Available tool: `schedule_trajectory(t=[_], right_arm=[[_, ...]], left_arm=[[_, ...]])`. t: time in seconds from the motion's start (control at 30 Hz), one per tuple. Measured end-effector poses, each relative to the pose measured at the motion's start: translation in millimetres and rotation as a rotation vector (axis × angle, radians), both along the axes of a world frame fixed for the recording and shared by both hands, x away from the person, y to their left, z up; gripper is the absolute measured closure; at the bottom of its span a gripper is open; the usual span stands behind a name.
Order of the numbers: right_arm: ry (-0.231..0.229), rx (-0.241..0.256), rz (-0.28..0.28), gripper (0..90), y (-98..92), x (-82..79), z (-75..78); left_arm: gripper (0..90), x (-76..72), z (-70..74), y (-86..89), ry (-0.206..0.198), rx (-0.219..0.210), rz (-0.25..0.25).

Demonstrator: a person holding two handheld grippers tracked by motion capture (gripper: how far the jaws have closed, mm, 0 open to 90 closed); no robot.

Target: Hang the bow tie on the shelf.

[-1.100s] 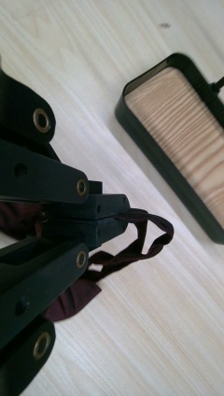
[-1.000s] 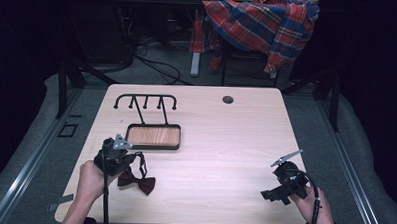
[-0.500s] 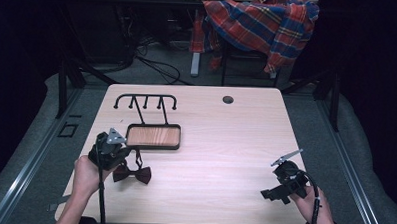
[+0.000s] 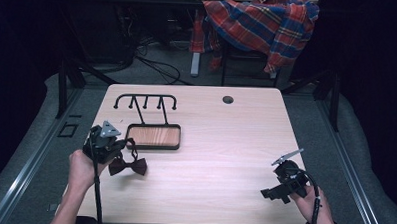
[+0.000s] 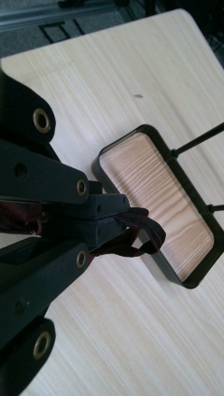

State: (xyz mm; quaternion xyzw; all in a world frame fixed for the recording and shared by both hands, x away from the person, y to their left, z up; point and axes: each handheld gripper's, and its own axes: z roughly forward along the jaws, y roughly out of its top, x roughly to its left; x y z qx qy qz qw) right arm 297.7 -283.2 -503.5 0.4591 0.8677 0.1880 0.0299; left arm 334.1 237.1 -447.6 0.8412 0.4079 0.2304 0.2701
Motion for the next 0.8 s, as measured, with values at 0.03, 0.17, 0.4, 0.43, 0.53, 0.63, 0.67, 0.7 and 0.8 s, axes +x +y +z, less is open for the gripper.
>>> schedule_trajectory(t=[0.03, 0.17, 0.4, 0.43, 0.53, 0.63, 0.67, 0.7, 0.8], right_arm=[[0.006, -0.016, 0.010, 15.5, -0.1, 0.8, 0.2], [0.009, -0.007, 0.025, 15.3, 1.1, -2.9, 1.0], [-0.007, -0.003, -0.005, 15.4, 1.2, -4.4, -1.2], [0.008, -0.024, 0.015, 15.4, 0.3, -3.6, 0.7], [0.007, -0.012, 0.010, 15.4, 1.4, -4.7, 0.2], [0.002, -0.017, 0.014, 15.4, 0.9, -4.5, 0.1], [0.010, -0.015, 0.019, 15.4, 0.2, -3.3, 0.1], [0.010, -0.015, 0.019, 15.4, 0.2, -3.3, 0.1], [0.011, -0.013, 0.021, 15.4, 1.8, -4.2, 0.0]], left_arm=[[89.3, -0.1, 1.1, 0.3, -0.002, 0.002, 0.000], [89.3, -0.6, 7.2, 2.0, -0.019, 0.003, 0.006], [89.3, 1.8, 14.6, 3.7, -0.031, 0.013, 0.015], [89.3, 2.0, 15.7, 4.3, -0.039, 0.013, 0.019], [89.3, 3.6, 19.5, 8.5, -0.054, 0.023, 0.030], [89.3, 5.6, 21.5, 13.5, -0.056, 0.020, 0.039], [89.3, 7.0, 21.7, 14.8, -0.056, 0.015, 0.042], [89.3, 8.6, 21.9, 15.2, -0.055, 0.016, 0.045], [89.3, 10.6, 23.9, 16.1, -0.060, 0.012, 0.045]])
